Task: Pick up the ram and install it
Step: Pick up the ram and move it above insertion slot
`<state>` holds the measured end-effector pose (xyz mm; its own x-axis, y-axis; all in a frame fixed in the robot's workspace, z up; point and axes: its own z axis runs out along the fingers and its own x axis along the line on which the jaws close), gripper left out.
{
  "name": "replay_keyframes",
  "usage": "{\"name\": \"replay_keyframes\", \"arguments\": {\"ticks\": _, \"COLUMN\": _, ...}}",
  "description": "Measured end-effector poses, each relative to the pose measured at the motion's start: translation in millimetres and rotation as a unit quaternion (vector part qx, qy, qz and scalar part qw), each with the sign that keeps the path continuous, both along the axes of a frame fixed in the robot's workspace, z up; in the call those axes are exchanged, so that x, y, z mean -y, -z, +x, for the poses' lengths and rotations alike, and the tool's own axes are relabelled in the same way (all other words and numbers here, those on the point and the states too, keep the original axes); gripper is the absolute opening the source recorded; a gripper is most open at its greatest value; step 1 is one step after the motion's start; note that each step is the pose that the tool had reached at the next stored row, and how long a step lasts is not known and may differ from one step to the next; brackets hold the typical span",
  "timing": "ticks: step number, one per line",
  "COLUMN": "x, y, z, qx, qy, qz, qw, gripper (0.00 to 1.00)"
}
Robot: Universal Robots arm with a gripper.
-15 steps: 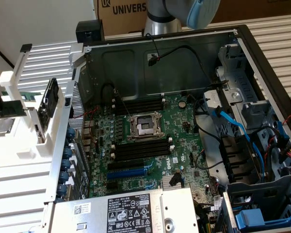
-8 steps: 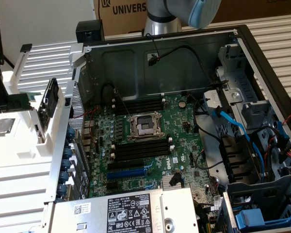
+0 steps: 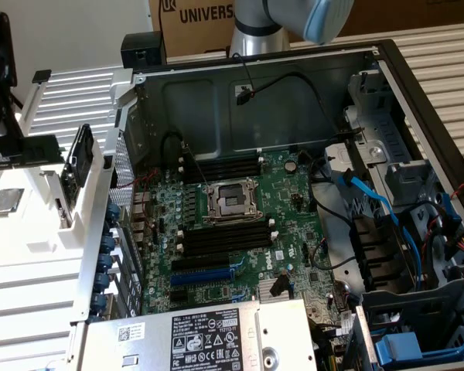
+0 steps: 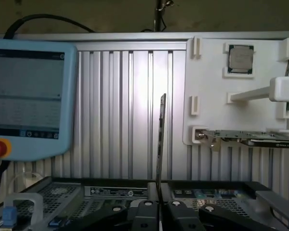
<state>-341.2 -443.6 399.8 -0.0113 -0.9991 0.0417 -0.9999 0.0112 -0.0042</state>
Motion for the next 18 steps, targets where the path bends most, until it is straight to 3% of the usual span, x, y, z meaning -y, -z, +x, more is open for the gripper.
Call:
{"name": "replay_keyframes", "arguments": {"ticks": 10, "x": 11.4, "y": -31.5, "z": 40.5, "qx": -0.0006, "qy": 0.000, "qz": 0.0000, "qw": 1.0000, "gripper": 0.14}}
{"name": "replay_keyframes", "arguments": {"ticks": 18, "x": 15.9, "y": -39.3, "z": 77.1, "qx": -0.0026, "qy": 0.000, "qz": 0.0000, "qw": 1.0000, "gripper": 0.14}}
